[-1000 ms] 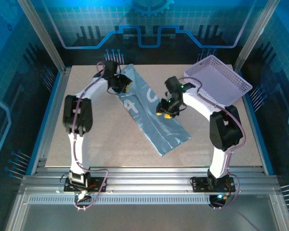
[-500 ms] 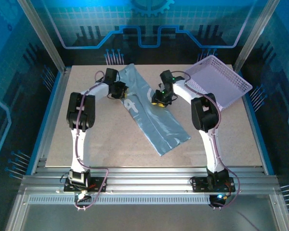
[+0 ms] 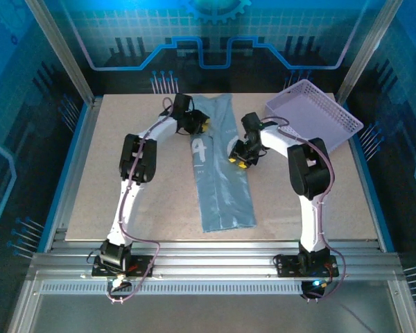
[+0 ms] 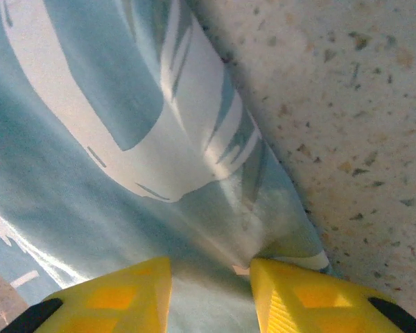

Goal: Fold and stack the t-shirts

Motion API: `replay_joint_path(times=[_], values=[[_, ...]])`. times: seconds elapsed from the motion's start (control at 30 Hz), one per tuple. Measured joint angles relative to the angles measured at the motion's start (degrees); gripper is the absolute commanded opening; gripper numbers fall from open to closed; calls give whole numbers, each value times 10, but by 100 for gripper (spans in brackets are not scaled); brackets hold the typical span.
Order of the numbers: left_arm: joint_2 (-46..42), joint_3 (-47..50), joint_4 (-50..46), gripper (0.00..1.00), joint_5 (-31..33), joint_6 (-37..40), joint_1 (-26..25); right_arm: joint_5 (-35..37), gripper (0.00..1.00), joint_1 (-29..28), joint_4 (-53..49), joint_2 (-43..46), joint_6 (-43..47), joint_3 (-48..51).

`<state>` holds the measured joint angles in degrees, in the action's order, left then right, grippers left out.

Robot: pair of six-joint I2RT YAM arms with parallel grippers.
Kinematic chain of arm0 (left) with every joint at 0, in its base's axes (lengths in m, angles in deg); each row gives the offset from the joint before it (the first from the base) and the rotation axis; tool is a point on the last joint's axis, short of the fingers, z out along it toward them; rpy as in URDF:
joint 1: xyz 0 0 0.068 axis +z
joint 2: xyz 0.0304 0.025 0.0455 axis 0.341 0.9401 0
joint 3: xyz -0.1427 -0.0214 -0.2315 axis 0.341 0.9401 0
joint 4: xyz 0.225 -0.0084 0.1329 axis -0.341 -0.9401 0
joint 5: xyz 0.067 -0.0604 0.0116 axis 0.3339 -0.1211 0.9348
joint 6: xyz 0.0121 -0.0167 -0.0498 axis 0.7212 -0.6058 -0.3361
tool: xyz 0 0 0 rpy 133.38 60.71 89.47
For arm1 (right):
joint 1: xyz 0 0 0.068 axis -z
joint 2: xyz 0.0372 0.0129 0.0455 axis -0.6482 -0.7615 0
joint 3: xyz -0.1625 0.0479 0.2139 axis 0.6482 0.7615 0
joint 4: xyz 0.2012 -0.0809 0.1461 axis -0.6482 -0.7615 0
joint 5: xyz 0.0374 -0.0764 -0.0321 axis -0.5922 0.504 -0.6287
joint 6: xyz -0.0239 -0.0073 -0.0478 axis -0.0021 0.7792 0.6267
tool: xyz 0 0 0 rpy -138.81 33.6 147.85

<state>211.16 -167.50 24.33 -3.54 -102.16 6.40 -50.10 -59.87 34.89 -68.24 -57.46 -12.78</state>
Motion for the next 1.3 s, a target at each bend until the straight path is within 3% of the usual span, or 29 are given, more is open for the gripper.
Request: replay_joint_path(times=[0.1, 0.2, 0.37, 0.57, 0.63, 0.77, 0.9, 1.03, 1.3], values=[[29, -49, -6, 31, -11, 0, -1, -1, 41, 2, -8, -3, -2, -10], [39, -76, -18, 41, -16, 9, -1, 5, 46, 6, -19, -6, 0, -22], [-5, -40, -55, 58, 13, 52, 0, 38, 53, 11, -26, 30, 19, -10], [-257, 214, -148, 55, 45, 119, 10, 39, 56, 12, -31, 189, 47, 75], [-371, 334, -164, 55, 23, 149, 14, 23, 57, 11, -38, 246, 57, 130], [-510, 525, -201, 56, -53, 224, -5, -23, 62, 9, -68, 313, 83, 239], [-556, 690, -243, 56, -116, 282, -82, -84, 62, -6, -115, 331, 116, 323], [-578, 794, -235, 57, -144, 266, -157, -128, 62, -43, -115, 331, 126, 377], [-576, 807, -150, 52, -141, 209, -219, -164, 59, -56, -76, 307, 114, 413]])
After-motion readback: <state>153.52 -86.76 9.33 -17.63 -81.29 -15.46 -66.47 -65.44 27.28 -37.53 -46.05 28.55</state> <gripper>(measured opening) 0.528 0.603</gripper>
